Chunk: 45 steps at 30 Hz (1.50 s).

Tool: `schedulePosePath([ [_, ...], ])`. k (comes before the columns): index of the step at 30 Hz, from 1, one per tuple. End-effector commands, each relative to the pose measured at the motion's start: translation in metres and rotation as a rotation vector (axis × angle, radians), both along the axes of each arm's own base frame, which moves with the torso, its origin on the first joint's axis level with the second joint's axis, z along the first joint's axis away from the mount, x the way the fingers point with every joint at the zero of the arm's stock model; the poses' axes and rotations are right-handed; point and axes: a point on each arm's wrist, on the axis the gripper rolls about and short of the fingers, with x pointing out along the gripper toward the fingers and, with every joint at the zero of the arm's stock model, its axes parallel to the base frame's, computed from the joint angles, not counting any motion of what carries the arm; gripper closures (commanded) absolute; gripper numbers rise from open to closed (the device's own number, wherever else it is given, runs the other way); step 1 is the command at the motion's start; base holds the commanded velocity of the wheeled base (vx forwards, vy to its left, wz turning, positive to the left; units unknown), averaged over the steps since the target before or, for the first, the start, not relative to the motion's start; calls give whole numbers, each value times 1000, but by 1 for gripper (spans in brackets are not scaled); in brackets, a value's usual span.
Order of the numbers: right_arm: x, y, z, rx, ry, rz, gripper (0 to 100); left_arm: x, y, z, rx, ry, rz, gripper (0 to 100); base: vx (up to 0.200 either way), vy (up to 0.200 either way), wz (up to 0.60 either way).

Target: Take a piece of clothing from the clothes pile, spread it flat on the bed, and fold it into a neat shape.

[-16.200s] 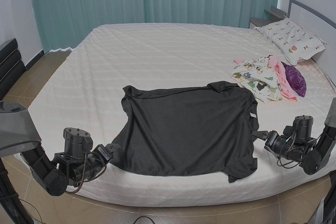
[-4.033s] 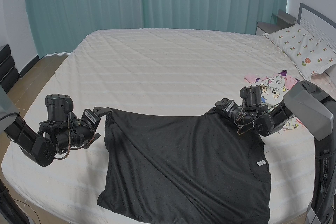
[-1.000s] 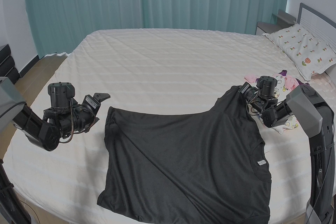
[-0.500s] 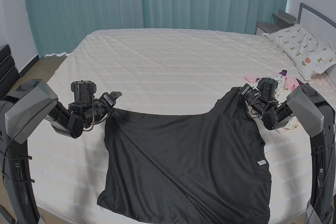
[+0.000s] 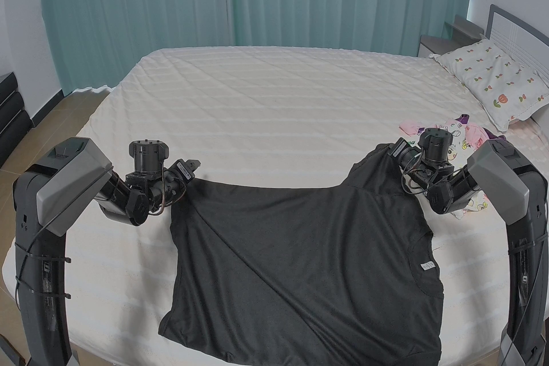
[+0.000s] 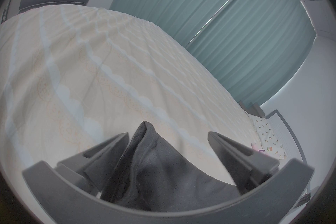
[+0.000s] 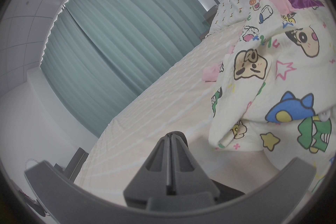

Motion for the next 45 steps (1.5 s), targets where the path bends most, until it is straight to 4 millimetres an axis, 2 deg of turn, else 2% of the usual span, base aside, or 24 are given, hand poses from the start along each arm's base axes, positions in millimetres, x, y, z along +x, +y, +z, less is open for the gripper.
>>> schedulePosePath([
  [1, 0, 0, 1, 1, -4, 1, 100, 7, -1, -4, 1, 11, 3, 100, 0, 0, 0],
  [4, 1, 0, 3, 3, -13, -1, 100, 8, 1, -2, 4, 6, 16, 100, 0, 0, 0],
  [10, 3, -4, 11, 8, -77, -15, 100, 14, 21, 4, 25, -25, 132, 100, 0, 0, 0],
  [17, 6, -4, 14, 11, -108, -24, 100, 15, 37, 6, 26, -32, 169, 100, 0, 0, 0],
  [27, 8, 1, -3, 2, -70, -13, 100, 15, 36, 0, 30, -17, 162, 100, 0, 0, 0],
  [28, 9, 5, -12, -2, -52, -2, 100, 15, 34, -2, 28, -9, 151, 0, 0, 0, 0],
  [29, 9, 5, -14, -3, -46, 1, 100, 15, 33, -3, 28, -6, 147, 0, 0, 0, 0],
  [30, 9, 5, -16, -3, -41, 3, 0, 15, 32, -4, 28, -5, 145, 0, 0, 0, 0],
  [35, 5, 8, -18, -7, -22, 11, 0, 15, 28, -3, 22, -10, 127, 0, 0, 0, 0],
  [37, 0, 7, -2, -6, -28, 11, 0, 13, 29, -1, 22, -10, 128, 0, 0, 0, 0],
  [39, -6, 3, 10, -7, -17, 8, 0, 10, 31, 10, 19, -25, 133, 0, 0, 0, 0],
  [43, -28, -4, 39, -6, -8, -5, 0, -14, 39, 39, 11, -41, 145, 0, 0, 0, 0],
  [44, -28, -4, 39, -6, -8, -5, 0, -14, 39, 39, 11, -41, 145, 0, 0, 0, 0],
  [45, -49, -2, 45, -9, 20, 6, 0, -31, 39, 48, 10, -29, 136, 0, 0, 0, 0],
])
